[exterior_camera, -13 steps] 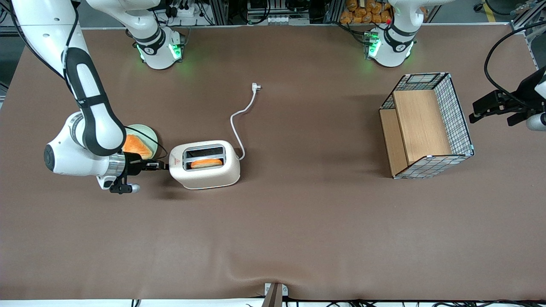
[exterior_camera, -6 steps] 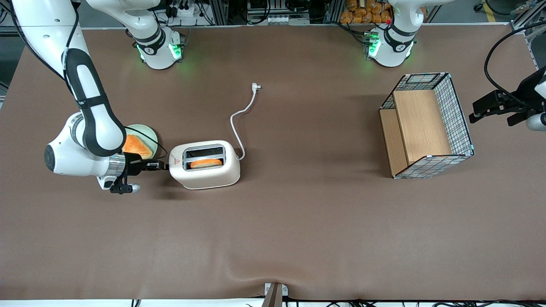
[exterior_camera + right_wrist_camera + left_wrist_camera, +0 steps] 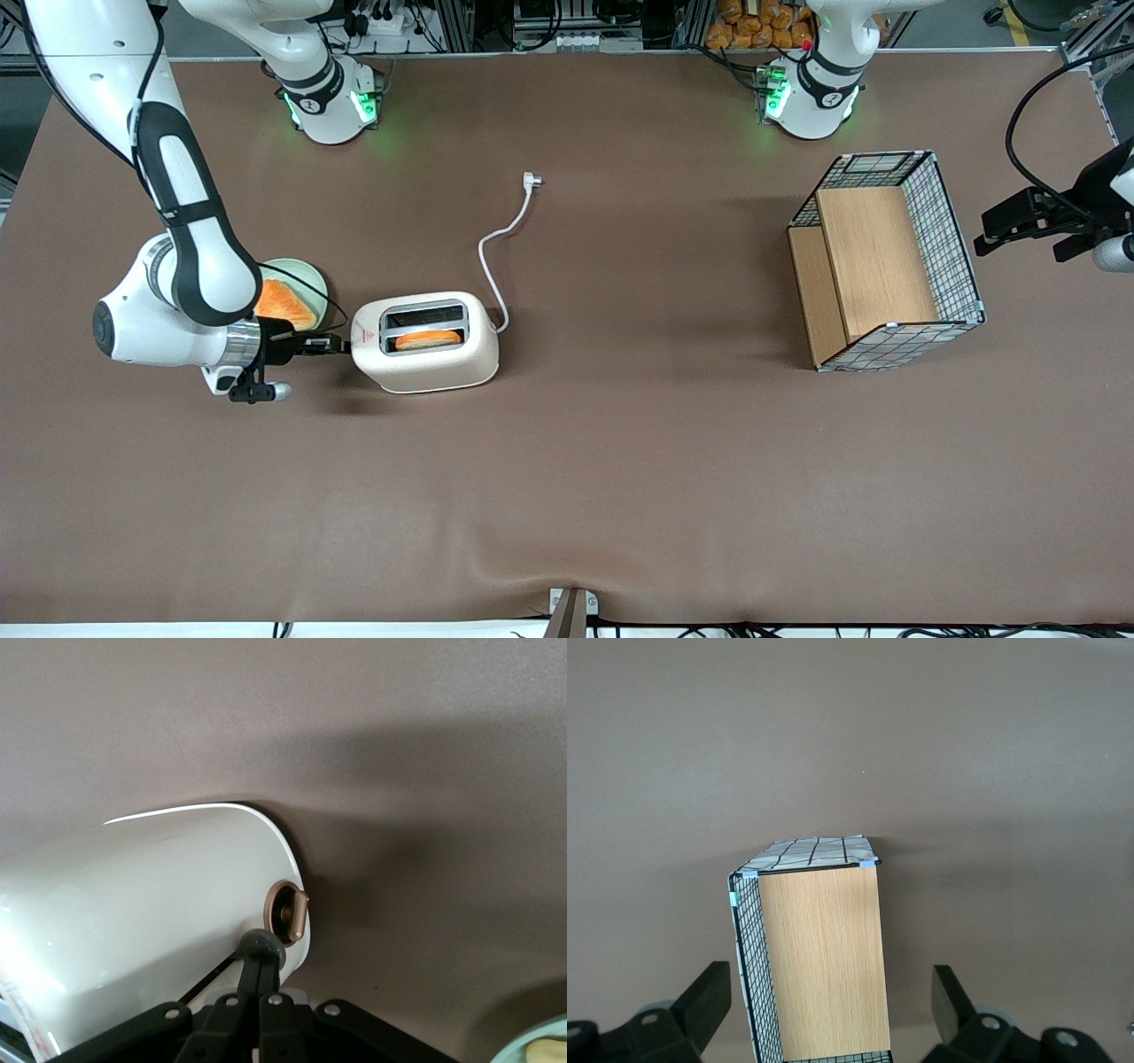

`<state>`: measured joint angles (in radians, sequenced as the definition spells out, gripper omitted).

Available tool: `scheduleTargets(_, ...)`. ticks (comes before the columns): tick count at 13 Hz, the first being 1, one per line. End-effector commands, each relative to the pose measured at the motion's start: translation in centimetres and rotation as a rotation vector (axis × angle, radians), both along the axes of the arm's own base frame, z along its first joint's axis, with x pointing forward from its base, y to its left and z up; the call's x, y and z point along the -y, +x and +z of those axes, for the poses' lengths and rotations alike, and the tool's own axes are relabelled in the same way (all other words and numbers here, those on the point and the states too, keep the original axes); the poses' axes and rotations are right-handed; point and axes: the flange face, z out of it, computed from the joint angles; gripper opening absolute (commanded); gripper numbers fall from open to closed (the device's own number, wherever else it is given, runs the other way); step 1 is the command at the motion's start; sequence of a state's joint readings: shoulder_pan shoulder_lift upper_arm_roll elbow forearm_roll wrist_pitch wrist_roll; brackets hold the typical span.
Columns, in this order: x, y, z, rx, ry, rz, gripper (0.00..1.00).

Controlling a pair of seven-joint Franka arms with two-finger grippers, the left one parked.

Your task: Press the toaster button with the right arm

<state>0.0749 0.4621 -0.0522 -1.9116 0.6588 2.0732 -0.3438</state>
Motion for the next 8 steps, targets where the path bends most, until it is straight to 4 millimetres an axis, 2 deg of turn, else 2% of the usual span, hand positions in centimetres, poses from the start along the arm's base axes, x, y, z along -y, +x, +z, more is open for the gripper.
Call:
scheduleTargets(1, -1.02, -0.09, -2.43, 0.014, 0.014, 0.001, 0.00)
scheduleTargets(8, -0.74, 0.18, -2.03, 0.018, 0.016, 0.000, 0.00)
